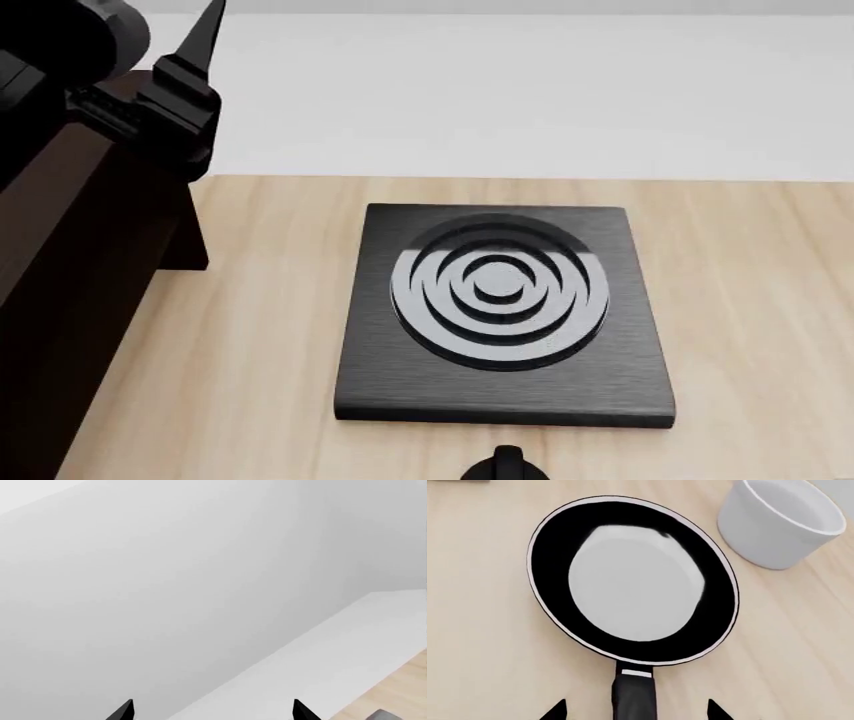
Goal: Put the frying pan under the cabinet shelf.
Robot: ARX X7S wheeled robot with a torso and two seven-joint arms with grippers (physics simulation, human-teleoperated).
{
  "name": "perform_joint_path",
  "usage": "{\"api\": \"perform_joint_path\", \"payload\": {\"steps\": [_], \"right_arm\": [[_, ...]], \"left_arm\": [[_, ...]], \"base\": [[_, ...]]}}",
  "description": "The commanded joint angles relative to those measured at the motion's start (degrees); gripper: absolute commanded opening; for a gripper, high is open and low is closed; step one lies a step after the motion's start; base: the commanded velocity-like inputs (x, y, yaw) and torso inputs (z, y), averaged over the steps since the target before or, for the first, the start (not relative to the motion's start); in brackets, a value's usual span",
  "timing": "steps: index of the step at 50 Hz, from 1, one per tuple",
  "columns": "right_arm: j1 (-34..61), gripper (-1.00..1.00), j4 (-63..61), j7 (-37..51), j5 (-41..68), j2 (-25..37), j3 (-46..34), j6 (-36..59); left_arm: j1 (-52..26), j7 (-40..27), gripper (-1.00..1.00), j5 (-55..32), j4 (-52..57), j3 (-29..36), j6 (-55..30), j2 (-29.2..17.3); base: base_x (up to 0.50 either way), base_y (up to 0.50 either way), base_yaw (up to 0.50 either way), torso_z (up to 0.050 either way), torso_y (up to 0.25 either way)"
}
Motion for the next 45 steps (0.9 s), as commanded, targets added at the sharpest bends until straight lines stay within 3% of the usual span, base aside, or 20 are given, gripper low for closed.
{"api": "perform_joint_path", "payload": {"steps": [1, 43, 44, 45], "right_arm": [[0.68, 1.0, 4.37, -1.41, -1.0, -0.54, -1.42, -2.14], [1.92, 1.0, 13.71, -4.81, -2.14, -1.7, -2.99, -6.4], [1.88, -1.0, 13.34, -4.74, -2.06, -1.69, -2.88, -6.39], [1.81, -1.0, 12.82, -4.76, -1.81, -1.58, -2.78, -6.15]], "left_arm": [[-0.3, -0.16, 1.0, -0.19, 0.12, 0.43, -0.24, 0.11], [-1.7, -0.75, 1.0, -0.85, -0.19, 1.73, -0.83, 0.9], [-1.73, -0.77, 1.0, -0.87, -0.19, 1.73, -0.84, 0.91], [-1.77, -0.79, 1.0, -0.88, -0.18, 1.74, -0.86, 0.92]], "base": [[0.0, 0.0, 0.0, 0.0, 0.0], [0.0, 0.0, 0.0, 0.0, 0.0], [0.0, 0.0, 0.0, 0.0, 0.0], [0.0, 0.0, 0.0, 0.0, 0.0]]}}
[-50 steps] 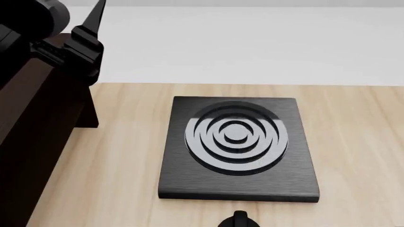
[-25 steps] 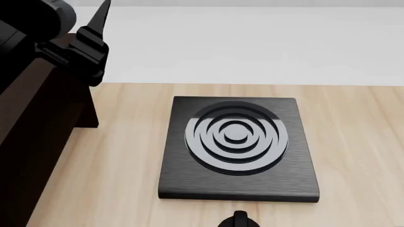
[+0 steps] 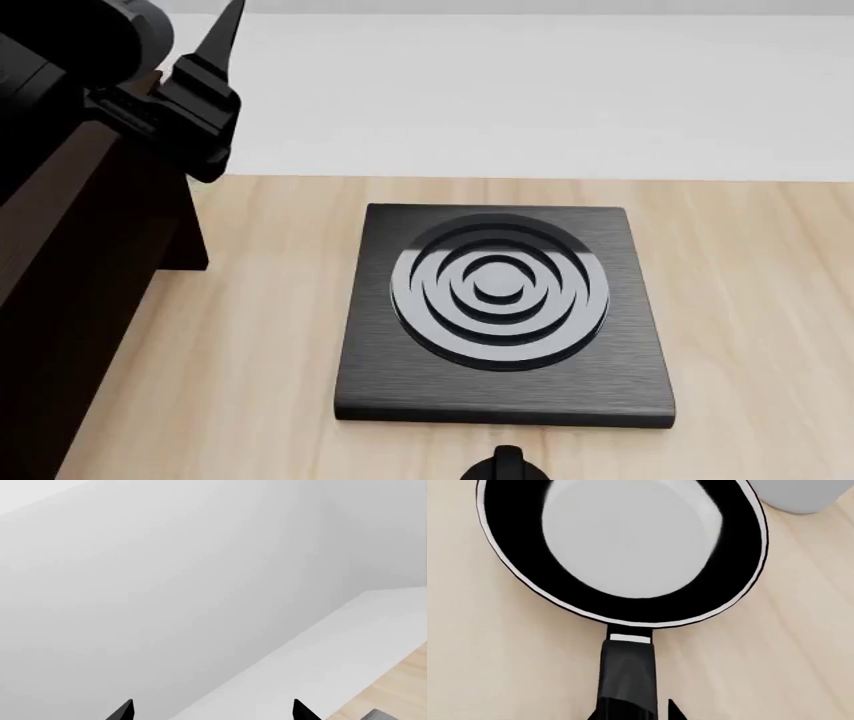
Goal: Put the frying pan under the cabinet shelf.
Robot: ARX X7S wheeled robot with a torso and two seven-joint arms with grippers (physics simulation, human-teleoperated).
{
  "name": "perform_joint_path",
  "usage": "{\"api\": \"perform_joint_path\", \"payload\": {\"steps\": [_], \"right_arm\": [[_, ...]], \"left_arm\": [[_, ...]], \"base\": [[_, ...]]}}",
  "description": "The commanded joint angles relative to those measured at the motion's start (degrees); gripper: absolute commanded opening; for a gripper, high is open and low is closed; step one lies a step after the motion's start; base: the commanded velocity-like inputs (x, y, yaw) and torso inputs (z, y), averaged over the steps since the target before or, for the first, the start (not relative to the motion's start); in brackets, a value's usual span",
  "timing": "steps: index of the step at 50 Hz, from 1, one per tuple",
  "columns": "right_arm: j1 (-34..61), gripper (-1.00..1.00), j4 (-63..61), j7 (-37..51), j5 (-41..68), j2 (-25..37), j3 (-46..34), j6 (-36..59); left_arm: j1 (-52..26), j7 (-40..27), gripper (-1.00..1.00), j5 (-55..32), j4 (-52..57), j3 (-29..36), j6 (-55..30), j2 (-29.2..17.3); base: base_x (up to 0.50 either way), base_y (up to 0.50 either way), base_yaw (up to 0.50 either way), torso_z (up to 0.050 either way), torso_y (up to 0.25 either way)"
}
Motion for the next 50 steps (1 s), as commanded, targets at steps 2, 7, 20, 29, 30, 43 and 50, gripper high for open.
{"api": "perform_joint_path", "payload": {"steps": [2, 7, 20, 29, 30, 43, 50], "right_arm": [[0.4, -1.0, -0.65, -0.09, 0.9, 0.18, 0.23, 0.43], [0.45, -1.0, -1.8, 0.21, 1.65, 0.46, 1.21, 1.03], [0.24, -1.0, -5.82, 1.25, 3.54, 1.35, 3.63, 2.84], [1.46, -1.0, -11.48, 3.39, 7.11, 3.44, 7.41, 7.23], [1.67, -1.0, -12.06, 3.61, 7.56, 3.76, 7.8, 7.78], [6.52, -1.0, -19.13, 7.89, 15.38, 8.23, 13.83, 16.75], [9.91, -1.0, -20.98, 9.97, 19.86, 10.83, 16.37, 21.24]], "left_arm": [[-0.44, -0.18, 1.0, -0.27, 0.05, 0.11, -0.27, 0.18], [-0.91, -0.27, 1.0, -0.38, 0.14, 0.06, -0.61, 0.19], [-2.75, -0.7, 1.0, -1.12, 1.67, -0.52, -2.92, 0.29], [-3.8, -0.79, 1.0, -1.56, 2.41, -0.9, -3.96, 0.15], [-3.89, -0.8, 1.0, -1.64, 2.48, -1.02, -4.09, 0.15], [-4.31, -1.12, 1.0, -2.37, 4.16, -2.21, -5.51, -0.42], [-4.85, -1.31, 1.0, -2.7, 4.68, -2.51, -6.32, -0.49]], "base": [[0.0, 0.0, 0.0, 0.0, 0.0], [0.0, 0.0, 0.0, 0.0, 0.0], [0.0, 0.0, 0.0, 0.0, 0.001], [0.0, 0.0, 0.0, 0.0, 0.001], [0.0, 0.0, 0.0, 0.0, 0.0], [0.0, 0.0, 0.0, 0.0, 0.001], [0.0, 0.0, 0.0, 0.0, 0.001]]}}
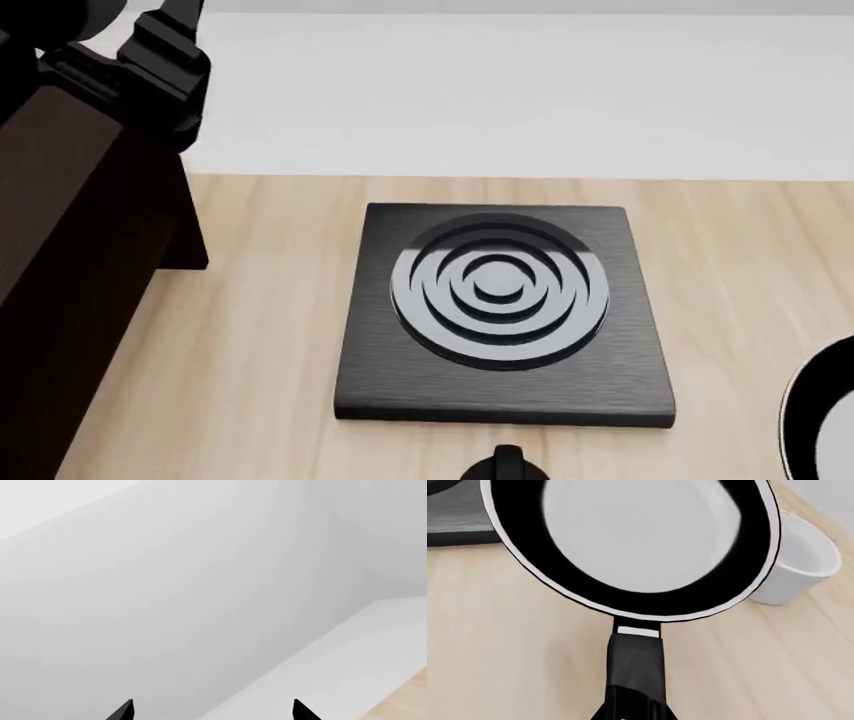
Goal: Put the frying pan under the cabinet shelf.
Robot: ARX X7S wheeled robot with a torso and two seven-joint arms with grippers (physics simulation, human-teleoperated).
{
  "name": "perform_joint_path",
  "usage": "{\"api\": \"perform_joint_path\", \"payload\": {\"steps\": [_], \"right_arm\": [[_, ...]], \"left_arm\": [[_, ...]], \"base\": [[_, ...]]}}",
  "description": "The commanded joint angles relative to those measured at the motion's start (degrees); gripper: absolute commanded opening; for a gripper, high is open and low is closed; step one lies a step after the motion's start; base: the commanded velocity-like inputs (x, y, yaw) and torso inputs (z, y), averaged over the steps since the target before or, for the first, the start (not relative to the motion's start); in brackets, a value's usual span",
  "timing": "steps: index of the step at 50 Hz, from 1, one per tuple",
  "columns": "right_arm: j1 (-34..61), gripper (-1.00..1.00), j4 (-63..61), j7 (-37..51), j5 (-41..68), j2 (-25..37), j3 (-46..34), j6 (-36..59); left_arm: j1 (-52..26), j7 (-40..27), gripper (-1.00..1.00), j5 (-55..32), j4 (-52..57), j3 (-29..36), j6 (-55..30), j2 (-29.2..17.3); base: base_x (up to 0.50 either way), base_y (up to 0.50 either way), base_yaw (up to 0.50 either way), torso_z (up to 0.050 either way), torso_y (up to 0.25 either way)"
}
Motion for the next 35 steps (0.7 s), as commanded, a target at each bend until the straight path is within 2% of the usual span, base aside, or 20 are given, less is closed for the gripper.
{"api": "perform_joint_path", "payload": {"steps": [1, 13, 26, 35], "right_arm": [[5.74, -1.0, -5.45, 3.23, 3.87, 4.46, 5.7, 7.2], [15.4, -1.0, -6.2, 8.52, 13.65, 9.75, 7.99, 15.01], [21.91, -1.0, -4.68, 11.97, 18.63, 13.04, 6.45, 17.96], [29.98, -1.0, -3.16, 18.45, 27.28, 16.89, 4.7, 21.81]], "left_arm": [[-0.68, -0.29, 1.0, -0.57, 1.06, -0.67, -1.23, -0.24], [-0.47, -0.59, 1.0, -0.93, 1.43, -1.12, -1.5, -0.38], [-0.79, -0.92, 1.0, -1.32, 2.05, -1.41, -2.4, -0.56], [-1.25, -1.1, 1.0, -1.72, 2.54, -1.78, -3.07, -0.67]], "base": [[0.0, 0.0, 0.0, 0.0, 0.0], [0.0, 0.0, 0.0, 0.001, 0.001], [0.0, 0.0, 0.0, 0.0, 0.002], [0.0, 0.0, 0.0, 0.0, 0.001]]}}
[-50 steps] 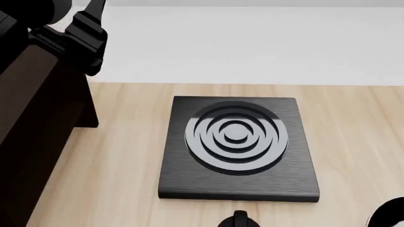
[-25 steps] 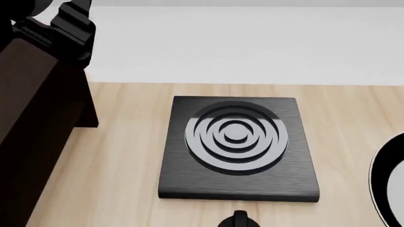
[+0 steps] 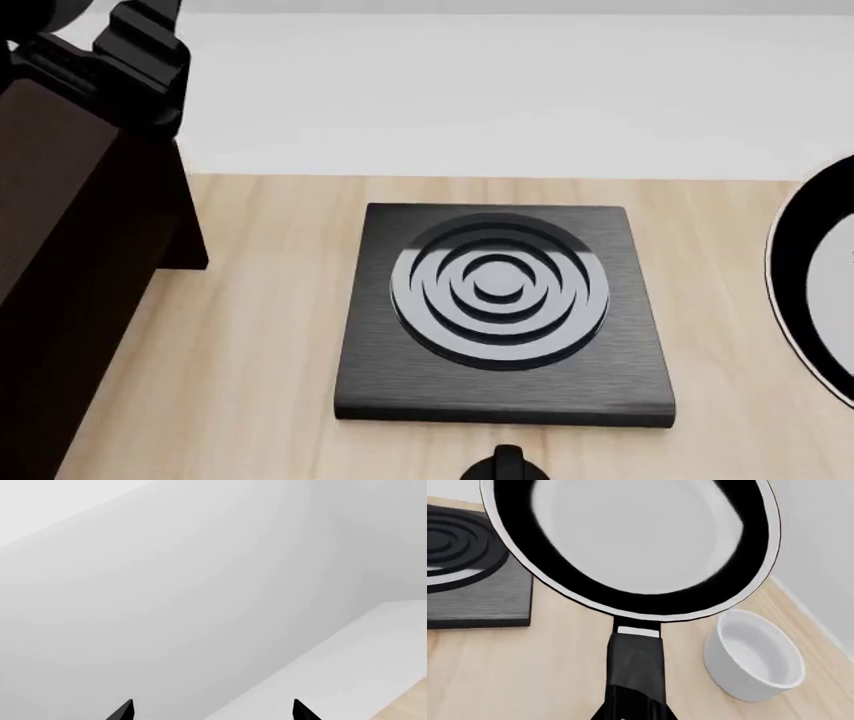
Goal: Put the frying pan under the cabinet shelf.
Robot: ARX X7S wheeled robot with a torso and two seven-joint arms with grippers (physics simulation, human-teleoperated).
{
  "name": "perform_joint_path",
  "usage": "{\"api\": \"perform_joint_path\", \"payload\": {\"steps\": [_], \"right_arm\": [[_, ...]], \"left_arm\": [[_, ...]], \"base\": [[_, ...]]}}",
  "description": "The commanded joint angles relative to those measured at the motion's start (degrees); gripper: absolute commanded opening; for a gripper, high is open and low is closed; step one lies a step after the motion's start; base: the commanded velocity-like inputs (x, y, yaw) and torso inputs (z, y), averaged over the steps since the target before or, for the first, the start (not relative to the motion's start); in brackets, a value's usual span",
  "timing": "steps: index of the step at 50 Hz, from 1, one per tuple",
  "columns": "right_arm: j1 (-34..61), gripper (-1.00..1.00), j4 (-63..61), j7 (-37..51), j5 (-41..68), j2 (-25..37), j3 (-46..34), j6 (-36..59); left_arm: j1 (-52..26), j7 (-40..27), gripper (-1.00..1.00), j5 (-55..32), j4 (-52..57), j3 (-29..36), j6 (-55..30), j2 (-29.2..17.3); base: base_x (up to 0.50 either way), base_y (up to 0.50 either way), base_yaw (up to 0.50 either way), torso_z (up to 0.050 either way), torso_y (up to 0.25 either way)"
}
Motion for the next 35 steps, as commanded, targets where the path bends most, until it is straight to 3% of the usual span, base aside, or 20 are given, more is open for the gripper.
{"api": "perform_joint_path", "payload": {"steps": [1, 14, 35], "right_arm": [[10.11, -1.0, 0.55, 6.66, 6.04, 4.84, -0.69, 4.47], [20.6, -1.0, 3.44, 20.9, 21.53, 10.72, -8.95, 3.65], [34.41, -1.0, 6.21, 23.53, 24.96, 15.99, -23.71, 1.49]], "left_arm": [[-0.39, -0.26, 1.0, -0.46, 0.6, -0.49, -0.81, -0.18], [-1.83, -0.47, 1.0, -1.02, 1.1, -1.15, -1.8, -0.26], [-1.57, -0.93, 1.0, -1.76, 1.96, -1.85, -2.06, -0.83]], "base": [[0.0, 0.0, 0.0, 0.0, 0.0], [0.0, 0.0, 0.0, 0.001, 0.002], [0.0, 0.0, 0.0, 0.0, 0.001]]}}
